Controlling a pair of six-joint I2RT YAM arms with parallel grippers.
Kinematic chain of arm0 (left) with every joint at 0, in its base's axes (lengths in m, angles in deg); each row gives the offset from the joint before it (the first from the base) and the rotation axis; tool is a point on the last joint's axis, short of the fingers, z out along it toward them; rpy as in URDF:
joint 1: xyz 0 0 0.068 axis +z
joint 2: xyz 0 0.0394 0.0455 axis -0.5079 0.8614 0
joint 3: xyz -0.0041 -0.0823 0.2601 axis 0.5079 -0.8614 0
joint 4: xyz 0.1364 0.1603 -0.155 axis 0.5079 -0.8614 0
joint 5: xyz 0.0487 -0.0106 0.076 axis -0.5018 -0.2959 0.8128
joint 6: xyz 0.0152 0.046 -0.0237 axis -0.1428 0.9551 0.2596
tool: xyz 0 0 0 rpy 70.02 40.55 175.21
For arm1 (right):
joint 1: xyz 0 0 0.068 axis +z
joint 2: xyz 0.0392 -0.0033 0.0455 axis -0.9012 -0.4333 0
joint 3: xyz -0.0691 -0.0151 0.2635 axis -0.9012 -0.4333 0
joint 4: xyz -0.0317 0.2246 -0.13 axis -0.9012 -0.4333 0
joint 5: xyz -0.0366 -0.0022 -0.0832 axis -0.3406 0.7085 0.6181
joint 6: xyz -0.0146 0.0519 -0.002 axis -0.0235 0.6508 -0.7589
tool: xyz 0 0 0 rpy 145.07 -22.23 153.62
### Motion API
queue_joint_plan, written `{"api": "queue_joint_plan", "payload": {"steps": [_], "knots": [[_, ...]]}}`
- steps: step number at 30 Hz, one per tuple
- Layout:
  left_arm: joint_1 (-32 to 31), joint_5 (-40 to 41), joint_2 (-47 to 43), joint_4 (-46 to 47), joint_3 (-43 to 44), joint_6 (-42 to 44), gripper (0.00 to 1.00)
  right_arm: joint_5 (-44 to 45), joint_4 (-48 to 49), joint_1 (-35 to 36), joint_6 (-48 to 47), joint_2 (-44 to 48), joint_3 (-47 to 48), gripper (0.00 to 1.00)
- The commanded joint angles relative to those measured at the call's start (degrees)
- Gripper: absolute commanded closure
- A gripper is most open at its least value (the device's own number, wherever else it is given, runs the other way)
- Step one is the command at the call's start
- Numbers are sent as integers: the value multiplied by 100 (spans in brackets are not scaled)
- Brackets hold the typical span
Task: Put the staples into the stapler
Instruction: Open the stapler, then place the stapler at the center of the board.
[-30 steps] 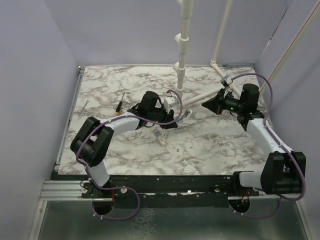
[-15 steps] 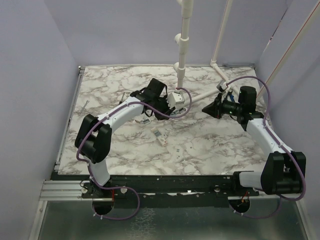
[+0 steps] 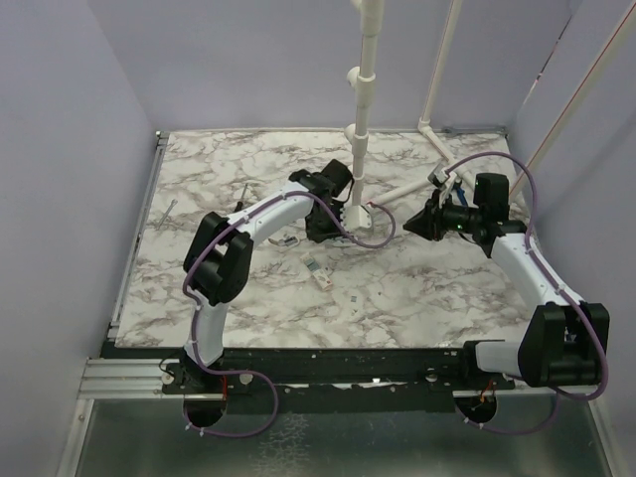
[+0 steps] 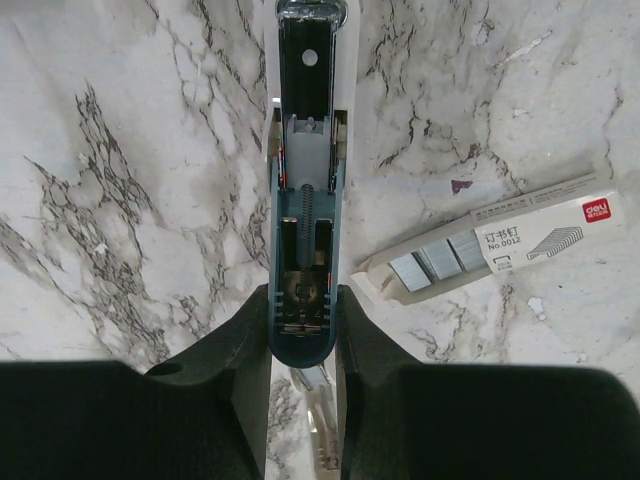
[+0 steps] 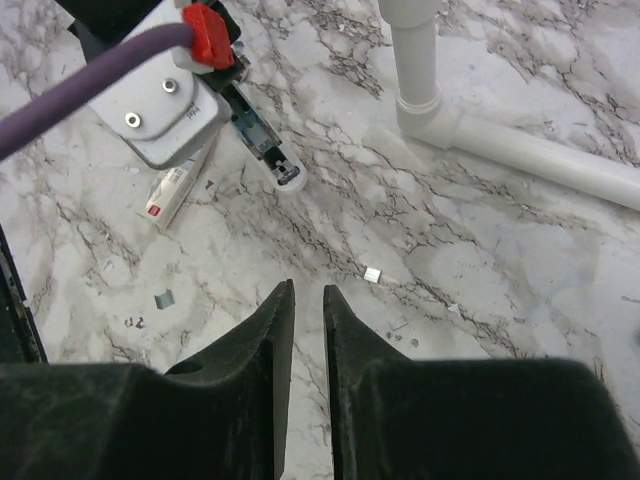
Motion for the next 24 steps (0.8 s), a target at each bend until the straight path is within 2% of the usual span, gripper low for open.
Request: {"api": "queue_joint_plan", "payload": {"steps": [1,7,24], "knots": [[-154,421,414,-541,476,516,97,102,-333,-46,-206,74,155,78],[-227,535,639,-603,603,611,93,133,-505,-73,-354,48,149,77],[-335,680,655,-453,501,540,69,116,-609,-71,-462,-3,153,76]]}}
